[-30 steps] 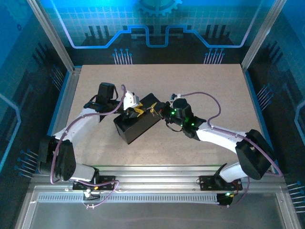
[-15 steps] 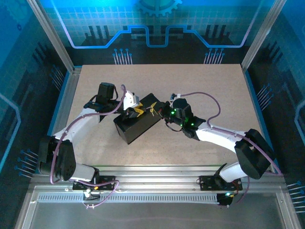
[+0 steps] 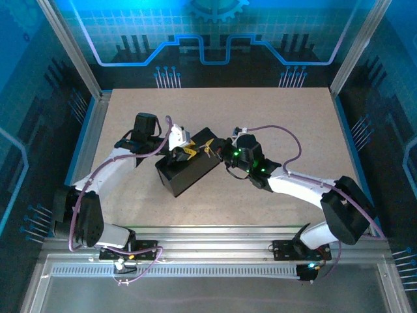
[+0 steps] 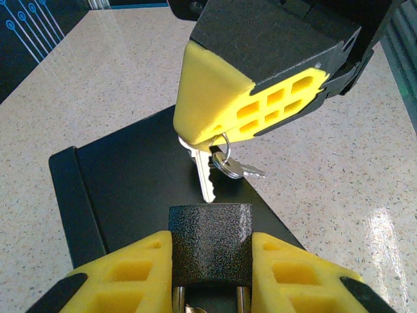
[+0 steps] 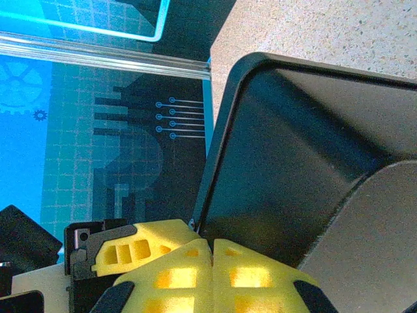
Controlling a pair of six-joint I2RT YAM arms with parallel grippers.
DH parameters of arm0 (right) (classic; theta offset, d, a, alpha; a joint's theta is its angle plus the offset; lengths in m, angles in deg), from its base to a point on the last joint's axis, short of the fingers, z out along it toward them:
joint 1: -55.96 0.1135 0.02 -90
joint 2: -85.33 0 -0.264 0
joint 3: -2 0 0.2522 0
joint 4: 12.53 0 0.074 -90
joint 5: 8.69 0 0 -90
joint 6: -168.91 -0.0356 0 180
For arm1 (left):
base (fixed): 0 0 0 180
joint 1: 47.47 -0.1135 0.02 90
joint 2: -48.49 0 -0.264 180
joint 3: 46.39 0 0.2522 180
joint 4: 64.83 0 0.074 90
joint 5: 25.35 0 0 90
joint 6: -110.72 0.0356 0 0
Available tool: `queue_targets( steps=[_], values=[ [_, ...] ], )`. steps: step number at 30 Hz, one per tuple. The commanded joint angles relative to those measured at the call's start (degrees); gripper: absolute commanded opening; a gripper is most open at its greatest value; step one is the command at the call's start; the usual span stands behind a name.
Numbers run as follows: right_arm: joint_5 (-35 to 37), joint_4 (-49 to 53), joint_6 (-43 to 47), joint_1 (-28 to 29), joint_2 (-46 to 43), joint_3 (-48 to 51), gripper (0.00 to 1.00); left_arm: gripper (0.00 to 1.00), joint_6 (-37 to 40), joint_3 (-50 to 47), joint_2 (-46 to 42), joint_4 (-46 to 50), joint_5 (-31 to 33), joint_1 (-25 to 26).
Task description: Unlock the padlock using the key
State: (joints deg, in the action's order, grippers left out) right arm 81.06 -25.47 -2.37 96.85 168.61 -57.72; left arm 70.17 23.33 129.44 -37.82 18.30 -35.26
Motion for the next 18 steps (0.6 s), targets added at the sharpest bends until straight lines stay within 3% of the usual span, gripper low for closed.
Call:
queue_targets(
  steps=[1, 18],
  values=[
    [0.2, -2.4, -0.5, 0.7, 1.0, -1.1, 0.0, 0.0, -0.1, -0.9, 0.0, 0.4, -1.1, -0.8],
    [-2.0, -4.0, -1.3, 1.2, 2.4, -1.6, 0.0, 0.0, -3.1, -1.1, 0.5, -2.5, -0.8, -1.3]
  ],
)
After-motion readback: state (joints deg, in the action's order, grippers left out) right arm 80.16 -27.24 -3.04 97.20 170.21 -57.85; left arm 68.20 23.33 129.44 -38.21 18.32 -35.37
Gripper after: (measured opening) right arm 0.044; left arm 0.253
